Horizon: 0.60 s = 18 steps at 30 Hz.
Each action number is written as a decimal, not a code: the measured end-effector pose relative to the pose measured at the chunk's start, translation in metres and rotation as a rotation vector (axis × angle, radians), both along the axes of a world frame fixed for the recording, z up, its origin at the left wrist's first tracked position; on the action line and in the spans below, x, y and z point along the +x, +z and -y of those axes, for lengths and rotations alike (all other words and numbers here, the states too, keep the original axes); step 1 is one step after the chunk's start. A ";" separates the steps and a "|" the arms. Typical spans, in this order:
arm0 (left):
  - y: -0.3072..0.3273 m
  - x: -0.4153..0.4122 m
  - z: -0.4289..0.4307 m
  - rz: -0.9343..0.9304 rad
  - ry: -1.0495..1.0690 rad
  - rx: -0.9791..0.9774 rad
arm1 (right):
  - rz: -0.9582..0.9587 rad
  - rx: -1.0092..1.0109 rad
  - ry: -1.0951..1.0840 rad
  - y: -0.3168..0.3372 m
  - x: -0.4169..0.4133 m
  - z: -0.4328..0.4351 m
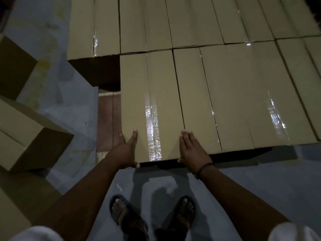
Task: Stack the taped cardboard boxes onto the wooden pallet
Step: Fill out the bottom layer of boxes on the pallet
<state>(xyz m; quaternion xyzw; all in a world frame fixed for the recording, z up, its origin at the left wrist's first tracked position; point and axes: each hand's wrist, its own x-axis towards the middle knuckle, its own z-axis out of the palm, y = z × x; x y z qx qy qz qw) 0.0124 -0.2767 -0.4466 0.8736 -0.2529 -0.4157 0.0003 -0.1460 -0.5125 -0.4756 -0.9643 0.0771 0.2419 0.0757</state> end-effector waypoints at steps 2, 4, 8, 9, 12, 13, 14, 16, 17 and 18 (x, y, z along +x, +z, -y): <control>0.000 0.002 0.001 -0.016 0.029 0.006 | -0.061 0.016 -0.020 0.009 0.001 -0.006; 0.001 -0.003 0.002 0.049 0.082 -0.029 | -0.103 0.048 -0.081 0.018 0.001 -0.011; 0.008 -0.037 0.000 0.191 0.265 -0.211 | -0.059 0.119 -0.198 0.031 -0.002 -0.025; 0.008 -0.046 -0.001 0.198 0.288 -0.236 | -0.045 0.111 -0.199 0.034 -0.003 -0.028; 0.007 -0.063 -0.006 0.169 0.357 -0.267 | -0.023 0.099 -0.162 0.035 -0.003 -0.034; 0.006 -0.065 -0.007 0.140 0.354 -0.258 | -0.038 0.100 -0.156 0.034 -0.003 -0.035; 0.005 -0.066 -0.006 0.112 0.332 -0.246 | -0.064 0.103 -0.158 0.033 -0.004 -0.036; 0.007 -0.063 -0.005 0.067 0.307 -0.243 | -0.105 0.110 -0.170 0.031 -0.006 -0.037; 0.009 -0.059 -0.006 0.046 0.313 -0.256 | -0.113 0.110 -0.175 0.030 -0.008 -0.037; 0.010 -0.054 -0.008 0.034 0.317 -0.284 | -0.110 0.111 -0.180 0.030 -0.009 -0.038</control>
